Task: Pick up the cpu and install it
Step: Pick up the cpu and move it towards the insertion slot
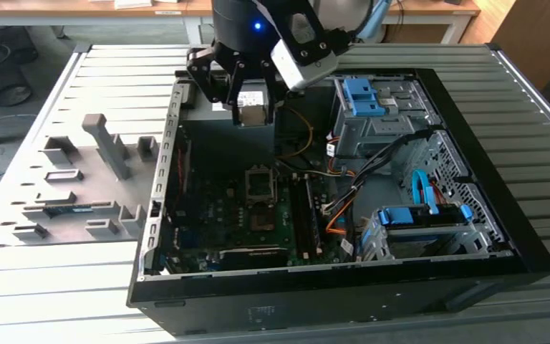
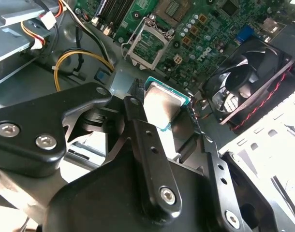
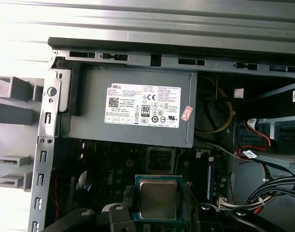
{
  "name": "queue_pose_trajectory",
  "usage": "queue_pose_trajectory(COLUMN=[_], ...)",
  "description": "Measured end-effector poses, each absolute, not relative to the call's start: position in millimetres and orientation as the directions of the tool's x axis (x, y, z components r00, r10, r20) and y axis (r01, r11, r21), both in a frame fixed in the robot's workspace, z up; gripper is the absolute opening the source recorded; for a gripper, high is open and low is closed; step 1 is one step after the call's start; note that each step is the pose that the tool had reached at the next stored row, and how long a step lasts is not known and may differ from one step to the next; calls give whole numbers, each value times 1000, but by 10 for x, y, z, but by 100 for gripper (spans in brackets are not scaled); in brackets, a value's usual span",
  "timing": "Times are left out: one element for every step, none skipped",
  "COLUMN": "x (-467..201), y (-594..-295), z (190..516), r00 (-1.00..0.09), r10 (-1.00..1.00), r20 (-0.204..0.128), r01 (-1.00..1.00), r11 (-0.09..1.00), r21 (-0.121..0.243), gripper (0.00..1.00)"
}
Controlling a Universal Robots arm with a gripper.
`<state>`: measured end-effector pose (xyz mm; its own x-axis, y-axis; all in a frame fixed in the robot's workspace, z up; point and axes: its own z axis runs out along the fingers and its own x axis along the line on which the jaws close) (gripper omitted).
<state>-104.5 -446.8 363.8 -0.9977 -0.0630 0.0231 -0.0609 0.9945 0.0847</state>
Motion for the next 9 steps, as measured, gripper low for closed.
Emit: queue_pose_trajectory(x=[-1045, -1045, -1045, -1044, -1045, -1045, -1045, -1045, -1045], y=[-4472, -4477, -4483, -4490, -4497, -4504, -4511, -4519, -4527], z=[3634, 3630, 3626, 3622, 3618, 3613, 3608, 3601, 3595], r00=[-998, -998, -998, -998, -998, -998, -998, -998, -998], r10=[-63, -63, -63, -63, -63, -63, -63, -63, -63], r20=[23, 23, 23, 23, 23, 23, 23, 23, 23], r01=[-61, -61, -61, -61, -61, -61, -61, -61, -61], r11=[995, 995, 995, 995, 995, 995, 995, 995, 995], r21=[85, 85, 84, 84, 85, 85, 85, 85, 85], gripper=[47, 47, 47, 47, 47, 47, 47, 47, 47])
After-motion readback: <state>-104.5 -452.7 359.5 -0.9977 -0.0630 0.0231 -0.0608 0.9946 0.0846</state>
